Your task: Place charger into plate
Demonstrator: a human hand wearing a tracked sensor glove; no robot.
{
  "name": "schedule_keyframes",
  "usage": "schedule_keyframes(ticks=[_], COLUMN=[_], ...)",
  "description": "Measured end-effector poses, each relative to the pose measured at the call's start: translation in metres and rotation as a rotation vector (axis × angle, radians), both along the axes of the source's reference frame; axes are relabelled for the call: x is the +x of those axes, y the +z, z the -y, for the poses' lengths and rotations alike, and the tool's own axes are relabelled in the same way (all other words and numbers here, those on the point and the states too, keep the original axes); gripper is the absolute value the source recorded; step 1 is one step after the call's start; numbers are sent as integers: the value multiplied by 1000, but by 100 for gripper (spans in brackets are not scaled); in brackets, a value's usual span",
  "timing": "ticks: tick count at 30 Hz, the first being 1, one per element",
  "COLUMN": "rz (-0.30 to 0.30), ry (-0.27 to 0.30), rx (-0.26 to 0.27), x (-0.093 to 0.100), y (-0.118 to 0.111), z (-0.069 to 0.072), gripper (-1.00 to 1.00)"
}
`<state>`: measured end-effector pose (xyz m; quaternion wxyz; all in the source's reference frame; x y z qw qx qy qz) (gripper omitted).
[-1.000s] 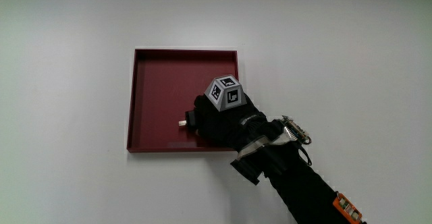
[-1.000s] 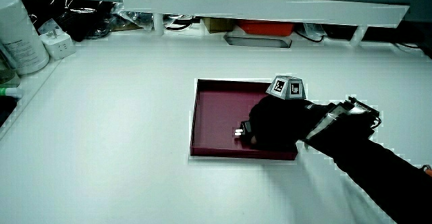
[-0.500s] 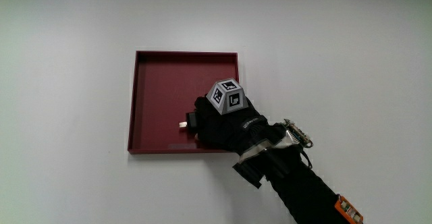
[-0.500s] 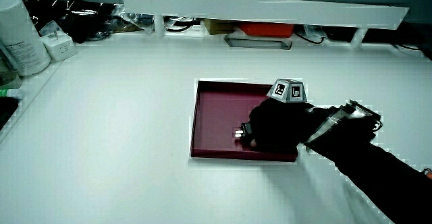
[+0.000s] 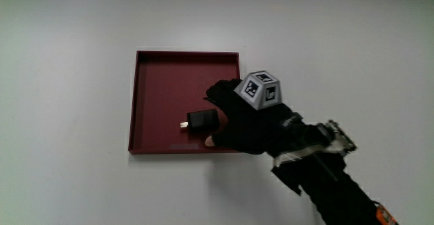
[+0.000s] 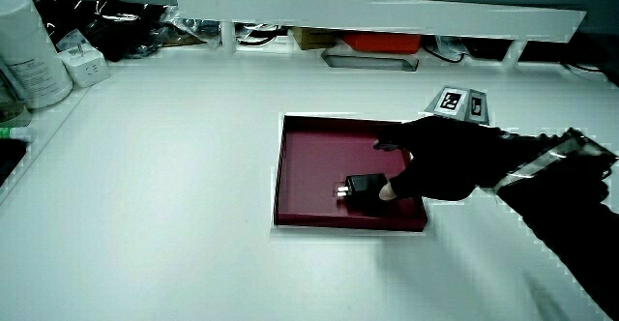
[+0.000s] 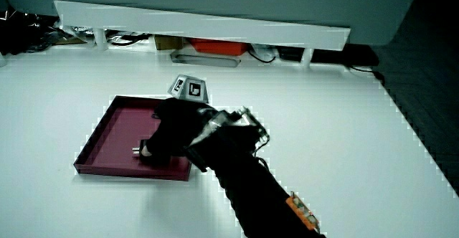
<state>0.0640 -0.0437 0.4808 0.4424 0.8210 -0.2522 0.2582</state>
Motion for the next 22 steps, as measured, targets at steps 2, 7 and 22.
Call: schedule_keyframes(ticks=[2,7,22], rz=[35,17,48], ry=[20,33,44], rx=[-31,71,148], x=[10,33,69], y=[-11,-63,-126], z=[0,1,-4], gripper=[-100,-100,-100])
